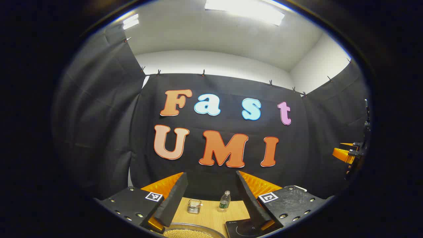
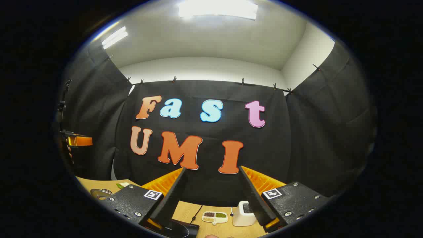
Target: First push the handle of the pot to place it horizontally, then grasp the pot with both hands and set it on the induction cooktop.
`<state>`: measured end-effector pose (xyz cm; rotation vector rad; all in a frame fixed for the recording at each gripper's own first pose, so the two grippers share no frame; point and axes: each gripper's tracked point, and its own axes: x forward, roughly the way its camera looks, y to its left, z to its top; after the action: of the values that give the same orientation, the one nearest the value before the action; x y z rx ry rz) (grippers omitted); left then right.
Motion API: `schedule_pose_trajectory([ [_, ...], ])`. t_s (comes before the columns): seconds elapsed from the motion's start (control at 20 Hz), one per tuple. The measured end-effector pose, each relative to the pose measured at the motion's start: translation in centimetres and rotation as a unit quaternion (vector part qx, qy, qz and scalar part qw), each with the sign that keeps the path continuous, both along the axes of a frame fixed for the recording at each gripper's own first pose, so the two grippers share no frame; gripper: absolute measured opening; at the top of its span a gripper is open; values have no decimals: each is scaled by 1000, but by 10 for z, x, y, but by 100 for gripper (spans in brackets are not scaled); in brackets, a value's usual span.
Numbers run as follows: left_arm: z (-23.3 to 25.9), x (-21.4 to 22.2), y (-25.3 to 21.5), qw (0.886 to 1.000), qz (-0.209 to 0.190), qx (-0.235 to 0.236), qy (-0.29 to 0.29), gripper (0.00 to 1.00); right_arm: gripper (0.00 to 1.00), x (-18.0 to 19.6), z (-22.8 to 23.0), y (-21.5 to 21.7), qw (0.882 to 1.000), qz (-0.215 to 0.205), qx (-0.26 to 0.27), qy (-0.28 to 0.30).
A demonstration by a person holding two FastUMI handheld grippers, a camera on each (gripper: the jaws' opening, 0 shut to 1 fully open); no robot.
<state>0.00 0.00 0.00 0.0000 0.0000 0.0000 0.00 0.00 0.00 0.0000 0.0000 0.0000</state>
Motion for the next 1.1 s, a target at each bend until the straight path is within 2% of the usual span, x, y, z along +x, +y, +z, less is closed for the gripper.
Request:
schedule_pose_trajectory([
  [0.25, 0, 0, 3, 1000, 9, -2, -9, 89, 95, -1, 3, 2, 1000, 5, 3, -5],
  [1.1, -12, 1, -20, 999, -29, -1, -14, 89, 95, -2, -5, 2, 1000, 8, 0, -3],
])
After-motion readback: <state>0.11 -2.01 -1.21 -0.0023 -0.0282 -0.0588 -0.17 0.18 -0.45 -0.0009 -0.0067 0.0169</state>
